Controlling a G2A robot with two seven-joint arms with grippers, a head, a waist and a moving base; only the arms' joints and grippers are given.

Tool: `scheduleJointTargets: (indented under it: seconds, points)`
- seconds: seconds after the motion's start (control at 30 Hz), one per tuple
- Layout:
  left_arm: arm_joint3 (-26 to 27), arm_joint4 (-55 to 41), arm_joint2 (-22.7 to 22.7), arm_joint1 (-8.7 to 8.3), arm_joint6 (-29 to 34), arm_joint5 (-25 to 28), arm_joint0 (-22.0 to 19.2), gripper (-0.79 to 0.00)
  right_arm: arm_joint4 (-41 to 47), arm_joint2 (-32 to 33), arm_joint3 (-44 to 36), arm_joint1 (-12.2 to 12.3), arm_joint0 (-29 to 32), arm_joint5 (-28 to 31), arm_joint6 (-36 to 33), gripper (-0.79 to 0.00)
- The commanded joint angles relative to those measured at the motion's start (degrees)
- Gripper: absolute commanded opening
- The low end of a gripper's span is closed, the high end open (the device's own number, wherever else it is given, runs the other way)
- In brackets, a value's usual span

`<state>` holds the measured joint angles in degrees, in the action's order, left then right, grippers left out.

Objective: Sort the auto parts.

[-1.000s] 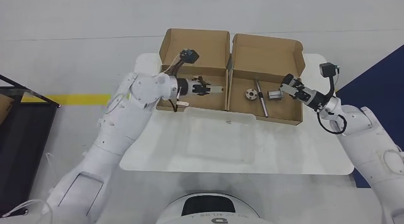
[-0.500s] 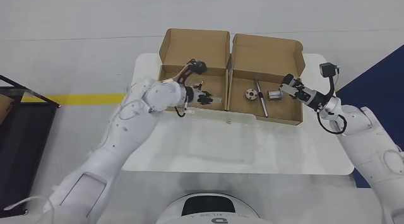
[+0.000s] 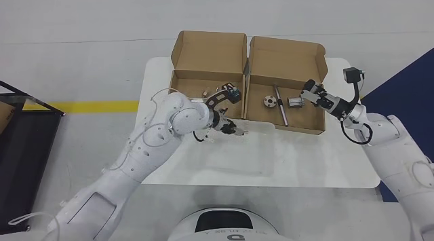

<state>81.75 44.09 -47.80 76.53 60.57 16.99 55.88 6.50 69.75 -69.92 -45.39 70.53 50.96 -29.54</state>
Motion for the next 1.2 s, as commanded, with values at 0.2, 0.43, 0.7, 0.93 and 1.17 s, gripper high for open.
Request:
scheduleJointTargets:
  seconds: [0.2, 0.43, 0.7, 0.93, 1.17]
  points:
    - [0.38, 7.69, 7.27, 1.05, 1.69, 0.13, -0.84, -0.440, 0.00, 0.00, 0.00, 0.00, 0.00, 0.00, 0.00, 0.000]
    - [0.31, 14.97, 14.38, 2.60, 3.28, 1.58, -2.91, -0.468, 0.00, 0.00, 0.00, 0.00, 0.00, 0.00, 0.00, 0.000]
    - [-8.38, 16.31, 20.94, 6.50, 1.43, 3.57, -8.46, -0.188, 0.00, 0.00, 0.00, 0.00, 0.00, 0.00, 0.00, 0.000]
    - [-17.60, 17.49, 26.87, 11.90, 0.43, 1.33, -13.38, -0.197, 0.00, 0.00, 0.00, 0.00, 0.00, 0.00, 0.00, 0.000]
    - [-24.71, 18.39, 31.49, 16.87, -1.34, 2.02, -14.84, -0.172, 0.00, 0.00, 0.00, 0.00, 0.00, 0.00, 0.00, 0.000]
